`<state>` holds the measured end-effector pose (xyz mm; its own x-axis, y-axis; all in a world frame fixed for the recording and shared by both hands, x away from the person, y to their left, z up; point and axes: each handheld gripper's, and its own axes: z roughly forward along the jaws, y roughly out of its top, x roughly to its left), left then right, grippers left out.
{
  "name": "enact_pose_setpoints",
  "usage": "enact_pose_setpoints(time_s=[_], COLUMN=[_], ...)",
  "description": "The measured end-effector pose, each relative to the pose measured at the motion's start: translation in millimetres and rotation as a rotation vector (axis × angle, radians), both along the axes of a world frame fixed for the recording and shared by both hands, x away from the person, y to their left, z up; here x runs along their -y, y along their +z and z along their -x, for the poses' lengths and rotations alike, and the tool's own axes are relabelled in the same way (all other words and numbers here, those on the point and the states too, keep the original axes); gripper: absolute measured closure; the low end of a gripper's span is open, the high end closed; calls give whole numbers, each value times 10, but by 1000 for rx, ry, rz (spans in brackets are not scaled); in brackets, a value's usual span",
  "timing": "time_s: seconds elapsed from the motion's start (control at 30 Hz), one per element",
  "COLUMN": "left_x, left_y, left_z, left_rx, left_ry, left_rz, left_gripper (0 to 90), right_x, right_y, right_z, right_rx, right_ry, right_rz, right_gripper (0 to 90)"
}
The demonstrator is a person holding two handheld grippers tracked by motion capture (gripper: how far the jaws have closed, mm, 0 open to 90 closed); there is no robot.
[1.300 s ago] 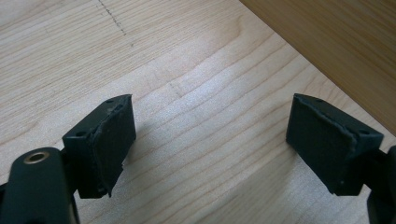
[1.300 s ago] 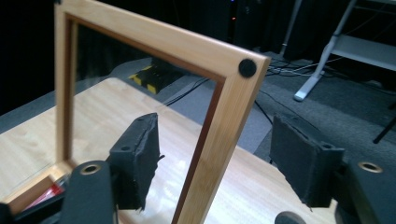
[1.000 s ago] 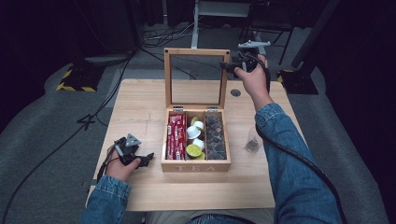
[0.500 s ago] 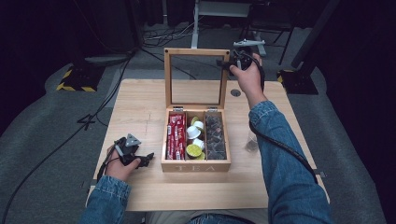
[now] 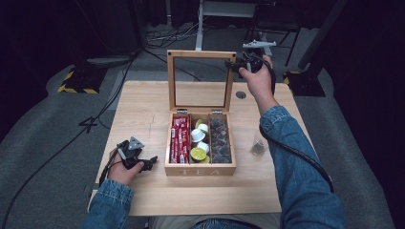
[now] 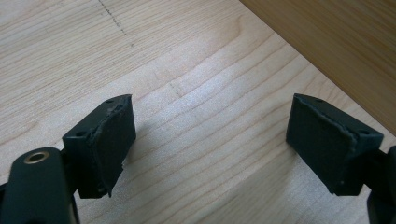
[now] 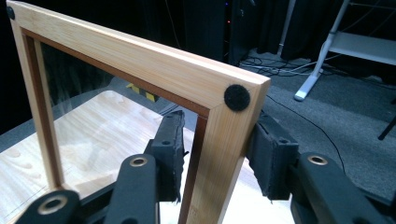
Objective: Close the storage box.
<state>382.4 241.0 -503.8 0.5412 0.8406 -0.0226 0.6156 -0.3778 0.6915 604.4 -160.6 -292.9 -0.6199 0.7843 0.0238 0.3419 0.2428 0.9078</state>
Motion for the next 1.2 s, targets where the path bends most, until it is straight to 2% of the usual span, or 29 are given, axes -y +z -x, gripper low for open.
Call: enact_pose_setpoints(time_s=[0.17, 0.33, 0.83, 1.2], left_x=[0, 1, 0, 0], left_y=[0, -1, -1, 0], left_z=[0, -1, -1, -1], left_rx=[0, 2, 2, 2], left_ry=[0, 1, 1, 0], left_rz=[0, 2, 1, 0], left_gripper=[162, 162, 162, 162], right_x=[33, 67, 191, 205], right_y=[40, 86, 117, 85], right_z=[128, 321, 744, 1096], right_rx=[16, 52, 80, 100], right_ry=[28, 70, 159, 206], right_rz=[2, 37, 18, 76], right_gripper=[590, 591, 622, 610])
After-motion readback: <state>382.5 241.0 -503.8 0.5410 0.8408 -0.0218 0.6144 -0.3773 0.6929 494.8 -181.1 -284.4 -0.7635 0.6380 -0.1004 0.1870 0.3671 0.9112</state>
